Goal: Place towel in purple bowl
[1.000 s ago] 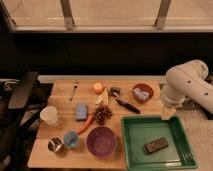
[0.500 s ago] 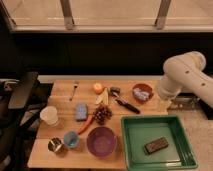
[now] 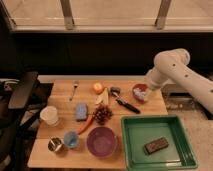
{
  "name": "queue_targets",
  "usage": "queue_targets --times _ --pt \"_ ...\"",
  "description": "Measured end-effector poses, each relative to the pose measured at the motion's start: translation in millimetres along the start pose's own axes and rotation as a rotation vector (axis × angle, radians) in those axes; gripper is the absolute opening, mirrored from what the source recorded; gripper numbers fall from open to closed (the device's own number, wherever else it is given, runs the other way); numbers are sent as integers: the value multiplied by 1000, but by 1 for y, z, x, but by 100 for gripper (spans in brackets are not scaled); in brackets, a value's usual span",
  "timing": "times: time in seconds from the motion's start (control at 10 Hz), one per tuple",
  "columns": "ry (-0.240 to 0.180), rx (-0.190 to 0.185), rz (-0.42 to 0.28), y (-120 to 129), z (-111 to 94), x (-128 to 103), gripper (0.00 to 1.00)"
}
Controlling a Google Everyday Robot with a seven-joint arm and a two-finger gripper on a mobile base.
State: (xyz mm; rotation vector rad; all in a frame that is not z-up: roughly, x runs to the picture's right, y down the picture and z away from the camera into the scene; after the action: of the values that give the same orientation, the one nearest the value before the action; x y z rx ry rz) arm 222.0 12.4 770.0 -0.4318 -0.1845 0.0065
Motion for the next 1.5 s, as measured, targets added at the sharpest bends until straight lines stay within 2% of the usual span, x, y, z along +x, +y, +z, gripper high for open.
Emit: queue_targets --times 0.1,0.2,0.3,0.4,0.9,1.3,1.5 --pt "-58 22 1 -10 13 -5 65" --pt "-108 28 0 -15 25 -10 65" --pt "-145 20 -2 -17 37 -13 65" --pt "-161 15 -3 -18 41 -15 65" --pt "-152 12 2 -18 42 -13 65" --pt "-72 0 37 -20 67 11 65" --pt "-37 15 48 -17 72 18 65"
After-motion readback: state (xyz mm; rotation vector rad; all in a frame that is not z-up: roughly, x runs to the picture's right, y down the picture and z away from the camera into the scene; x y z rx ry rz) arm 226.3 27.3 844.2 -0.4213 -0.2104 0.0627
